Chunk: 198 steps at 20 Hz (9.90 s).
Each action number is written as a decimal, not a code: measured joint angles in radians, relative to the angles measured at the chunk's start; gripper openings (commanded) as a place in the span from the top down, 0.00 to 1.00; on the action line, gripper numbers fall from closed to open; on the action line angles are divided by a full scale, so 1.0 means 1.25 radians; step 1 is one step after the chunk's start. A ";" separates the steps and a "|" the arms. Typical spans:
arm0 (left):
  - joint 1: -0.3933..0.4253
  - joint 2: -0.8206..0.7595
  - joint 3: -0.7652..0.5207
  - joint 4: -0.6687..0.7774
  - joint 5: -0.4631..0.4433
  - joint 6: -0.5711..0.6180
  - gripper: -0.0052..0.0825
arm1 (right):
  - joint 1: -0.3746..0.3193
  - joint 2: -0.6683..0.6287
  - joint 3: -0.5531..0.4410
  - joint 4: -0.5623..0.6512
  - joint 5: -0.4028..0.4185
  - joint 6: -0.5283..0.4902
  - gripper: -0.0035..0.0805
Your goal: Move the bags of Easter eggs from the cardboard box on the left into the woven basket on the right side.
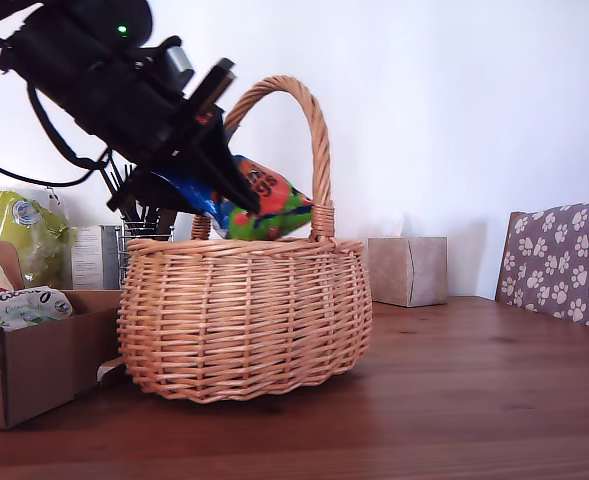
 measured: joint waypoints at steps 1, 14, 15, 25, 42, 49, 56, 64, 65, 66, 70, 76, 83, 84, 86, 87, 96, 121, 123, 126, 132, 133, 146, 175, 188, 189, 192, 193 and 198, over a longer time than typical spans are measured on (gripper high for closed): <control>-0.014 0.005 0.000 0.001 -0.021 -0.002 0.86 | 0.000 0.000 0.000 0.000 0.000 0.000 0.95; -0.049 0.014 0.000 0.015 -0.114 -0.036 0.41 | 0.000 0.000 0.000 0.000 0.000 0.000 0.95; -0.049 0.014 0.000 0.014 -0.116 -0.036 0.50 | 0.000 0.000 0.000 0.000 0.000 0.000 0.95; -0.049 0.004 0.163 -0.235 -0.294 0.038 0.88 | 0.000 0.000 0.000 -0.012 0.000 0.000 0.95; 0.154 -0.406 -0.016 -0.316 -0.419 0.121 0.97 | 0.000 0.000 0.000 0.013 0.000 0.000 0.95; 0.318 -0.430 -0.034 -0.324 -0.265 0.244 0.81 | 0.000 0.000 0.000 0.013 0.000 0.000 0.95; 0.359 -0.292 -0.035 -0.259 -0.259 0.405 0.23 | 0.000 0.000 0.000 0.013 0.000 0.000 0.95; 0.362 -0.023 0.030 -0.231 -0.250 0.421 0.23 | 0.000 0.000 0.000 0.013 0.000 0.001 0.95; 0.363 0.009 0.053 -0.230 -0.256 0.421 0.23 | 0.000 0.000 0.000 0.013 0.000 0.000 0.95; 0.363 0.035 0.073 -0.230 -0.266 0.421 0.23 | 0.000 0.000 0.000 0.013 0.000 0.000 0.95; 0.364 0.093 0.131 -0.246 -0.329 0.421 0.23 | 0.000 0.000 0.000 0.013 0.000 0.000 0.95; 0.364 0.166 0.148 -0.291 -0.327 0.421 0.23 | 0.000 0.000 0.000 0.013 0.000 0.000 0.95; 0.353 0.179 0.149 -0.332 -0.255 0.403 0.23 | 0.000 0.000 0.000 0.013 0.000 0.000 0.95; 0.346 0.179 0.149 -0.335 -0.249 0.401 0.23 | 0.000 0.000 0.000 0.013 0.000 0.000 0.95; 0.322 0.179 0.149 -0.345 -0.244 0.396 0.23 | 0.000 0.000 0.000 0.013 0.000 0.000 0.95; 0.308 0.179 0.149 -0.350 -0.241 0.395 0.23 | 0.000 0.000 0.000 0.013 0.000 0.000 0.95; 0.243 0.179 0.155 -0.408 -0.229 0.359 0.23 | 0.000 0.000 0.000 0.013 0.000 0.000 0.95; 0.226 0.245 0.297 -0.583 -0.182 0.357 0.84 | 0.000 0.000 0.000 0.008 0.000 0.000 0.95; 0.226 0.244 0.332 -0.608 -0.178 0.357 0.86 | 0.000 0.000 0.000 0.006 0.000 0.000 0.95; 0.226 0.223 0.344 -0.611 -0.167 0.357 0.90 | 0.000 0.000 0.000 0.006 0.000 0.000 0.95; 0.227 0.121 0.344 -0.630 -0.132 0.357 0.96 | 0.000 0.000 0.000 0.006 0.000 0.000 0.95; 0.227 0.114 0.344 -0.630 -0.130 0.357 0.96 | 0.000 0.000 0.000 0.006 0.000 0.000 0.95; 0.221 -0.089 0.345 -0.607 0.071 0.320 0.96 | 0.000 0.000 0.000 0.006 0.000 0.000 0.95; 0.038 0.077 0.345 -0.419 -0.167 0.043 0.96 | 0.000 0.000 0.000 0.006 0.000 0.000 0.95; 0.038 0.077 0.345 -0.457 -0.183 0.004 0.61 | 0.000 0.000 0.000 0.005 0.000 0.000 0.95; 0.038 0.077 0.345 -0.453 -0.189 0.009 0.65 | 0.000 0.000 0.000 0.005 0.000 0.000 0.95; 0.038 0.077 0.345 -0.459 -0.220 0.048 0.87 | 0.000 0.000 0.000 0.005 0.000 0.000 0.95; 0.038 0.075 0.345 -0.466 -0.231 0.056 0.92 | 0.000 0.000 0.000 0.005 0.000 0.000 0.95; 0.051 -0.002 0.345 -0.482 -0.287 0.164 0.97 | 0.000 0.000 0.000 0.003 0.000 0.000 0.95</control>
